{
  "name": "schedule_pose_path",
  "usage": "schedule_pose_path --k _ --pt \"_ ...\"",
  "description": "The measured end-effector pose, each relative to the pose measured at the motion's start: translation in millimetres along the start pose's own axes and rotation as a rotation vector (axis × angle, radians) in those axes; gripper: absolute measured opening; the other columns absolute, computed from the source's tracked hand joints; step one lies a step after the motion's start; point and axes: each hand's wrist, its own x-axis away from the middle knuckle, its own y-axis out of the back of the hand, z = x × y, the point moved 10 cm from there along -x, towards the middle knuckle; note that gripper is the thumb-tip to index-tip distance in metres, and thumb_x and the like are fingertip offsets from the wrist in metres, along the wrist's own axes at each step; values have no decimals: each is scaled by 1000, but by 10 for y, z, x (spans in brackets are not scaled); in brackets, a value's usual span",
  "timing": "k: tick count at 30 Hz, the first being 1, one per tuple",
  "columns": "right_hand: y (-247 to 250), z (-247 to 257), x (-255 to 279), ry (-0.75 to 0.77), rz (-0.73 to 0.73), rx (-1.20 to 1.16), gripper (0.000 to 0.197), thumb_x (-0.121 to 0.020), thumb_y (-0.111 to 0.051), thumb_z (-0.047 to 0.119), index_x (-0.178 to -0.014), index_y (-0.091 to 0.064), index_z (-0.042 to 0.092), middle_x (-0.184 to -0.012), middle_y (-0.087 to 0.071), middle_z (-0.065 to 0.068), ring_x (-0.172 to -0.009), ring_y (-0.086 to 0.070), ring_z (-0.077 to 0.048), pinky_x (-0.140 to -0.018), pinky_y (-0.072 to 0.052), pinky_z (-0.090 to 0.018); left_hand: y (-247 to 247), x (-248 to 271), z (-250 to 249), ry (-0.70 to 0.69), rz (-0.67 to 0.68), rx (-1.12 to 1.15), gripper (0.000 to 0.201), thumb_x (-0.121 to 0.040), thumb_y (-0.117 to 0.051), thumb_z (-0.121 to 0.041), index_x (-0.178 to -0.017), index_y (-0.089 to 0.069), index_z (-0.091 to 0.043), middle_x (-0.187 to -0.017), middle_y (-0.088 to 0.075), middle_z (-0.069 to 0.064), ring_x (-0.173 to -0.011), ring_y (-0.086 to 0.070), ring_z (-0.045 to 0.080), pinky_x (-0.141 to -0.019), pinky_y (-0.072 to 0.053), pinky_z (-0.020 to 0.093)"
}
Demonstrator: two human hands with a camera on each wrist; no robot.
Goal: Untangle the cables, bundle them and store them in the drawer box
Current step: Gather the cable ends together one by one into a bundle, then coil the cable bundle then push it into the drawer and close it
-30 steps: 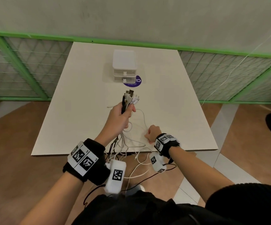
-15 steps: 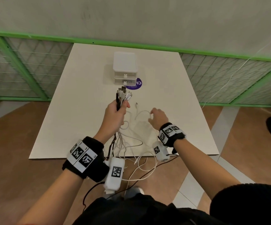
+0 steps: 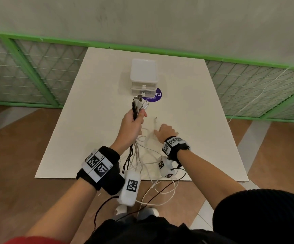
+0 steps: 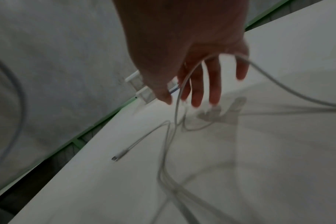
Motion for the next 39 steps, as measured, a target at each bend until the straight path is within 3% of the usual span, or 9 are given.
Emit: schedule_pose_path --k 5,11,15,18,23,27,33,36,39 --pt "-156 -203 -52 -124 63 4 79 -80 -55 60 -134 -31 10 -131 -50 -9 -120 -49 -32 -101 -34 -51 -83 -59 28 0 26 -8 26 -100 -39 -23 -76 -48 -18 -57 -29 -6 -35 -25 2 -38 -25 15" --pt "-197 -6 23 43 113 216 35 -88 -54 32 -115 -52 10 -117 -58 -9 -109 -55 -31 -103 -28 -51 -75 -94 43 7 25 -10 24 -100 -38 -22 -79 -48 -18 -59 -29 -6 -36 -25 2 -40 -25 16" --pt "67 -24 141 31 -2 61 28 -93 -42 31 -106 -54 9 -109 -63 -11 -102 -58 -33 -100 -30 -48 -93 -71 11 -5 1 -9 23 -100 -39 -23 -78 -47 -19 -60 -31 -6 -36 -27 3 -44 -27 21" --pt "538 265 401 252 -260 -159 23 -97 -34 27 -96 -52 12 -90 -71 -6 -89 -63 -30 -93 -32 -43 -117 -55 -45 -41 -23 -69 22 -99 -40 -28 -80 -45 -17 -62 -34 -6 -44 -32 4 -51 -34 25" --pt "901 702 1054 552 -299 -663 22 -97 -34 27 -97 -50 12 -64 -63 -4 -58 -57 -23 -70 -49 -45 -145 -46 -106 -87 -62 -134 17 -93 -53 -35 -95 -51 -18 -73 -48 -9 -64 -48 3 -61 -41 19" --pt "947 836 1318 634 -336 -650 33 -96 -30 24 -117 -51 9 -81 -68 -12 -68 -63 -27 -65 -50 -42 -128 -10 -145 -118 -110 -141 25 -91 -57 -32 -104 -53 -11 -80 -58 -7 -71 -56 -1 -58 -42 3" --pt "976 852 1595 719 -355 -616 23 -97 -36 21 -92 -51 4 -60 -54 -11 -53 -48 -23 -55 -40 -40 13 61 -289 -189 -263 -195 21 -100 -38 -26 -89 -47 -10 -67 -47 -7 -61 -44 6 -54 -36 12" --pt "869 745 1651 684 -292 -695 19 -98 -39 28 -102 -46 12 -54 -43 -4 -47 -36 -12 -52 -29 -29 63 84 -425 -194 -286 -101 23 -101 -35 -28 -101 -51 -12 -72 -49 -7 -64 -46 9 -60 -38 13" --pt "782 593 1768 648 -277 -652 42 -90 -37 53 -115 -45 20 -62 -42 7 -54 -39 -5 -57 -31 -25 11 76 -611 -208 -200 6 23 -101 -35 -30 -111 -48 -13 -88 -52 -2 -71 -52 9 -64 -49 14"
